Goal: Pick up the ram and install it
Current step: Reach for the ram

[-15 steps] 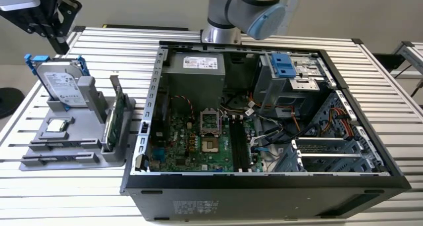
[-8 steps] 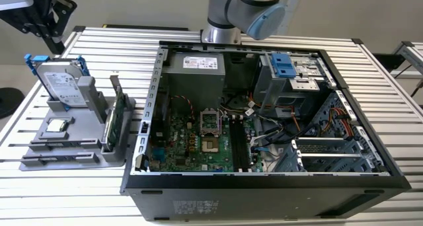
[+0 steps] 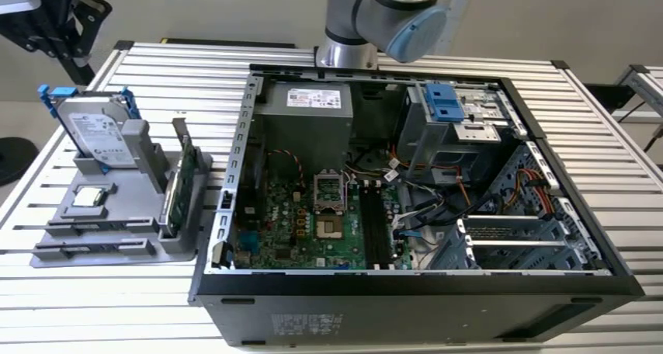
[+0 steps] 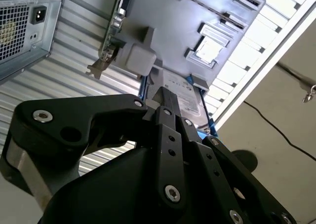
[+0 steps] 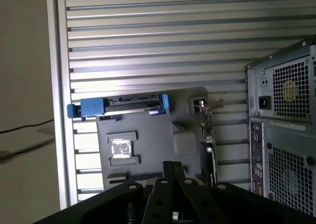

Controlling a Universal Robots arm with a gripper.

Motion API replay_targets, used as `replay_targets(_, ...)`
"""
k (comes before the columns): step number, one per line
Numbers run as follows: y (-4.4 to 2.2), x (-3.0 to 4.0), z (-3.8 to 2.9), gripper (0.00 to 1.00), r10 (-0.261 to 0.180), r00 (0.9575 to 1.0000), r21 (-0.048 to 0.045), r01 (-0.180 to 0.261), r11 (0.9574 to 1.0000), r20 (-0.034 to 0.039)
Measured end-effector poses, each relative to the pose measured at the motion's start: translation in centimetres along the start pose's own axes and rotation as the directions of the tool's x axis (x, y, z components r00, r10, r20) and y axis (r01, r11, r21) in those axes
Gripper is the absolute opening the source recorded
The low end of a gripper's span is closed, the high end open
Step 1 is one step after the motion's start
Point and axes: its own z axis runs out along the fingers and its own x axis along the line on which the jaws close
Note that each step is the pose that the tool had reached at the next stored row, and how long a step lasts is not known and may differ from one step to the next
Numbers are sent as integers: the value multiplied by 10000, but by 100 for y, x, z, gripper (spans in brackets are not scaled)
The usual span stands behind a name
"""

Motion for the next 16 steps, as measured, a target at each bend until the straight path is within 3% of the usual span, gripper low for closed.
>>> replay_targets(16,-12,166,-5,0,0,10000,1,0,10000,-1)
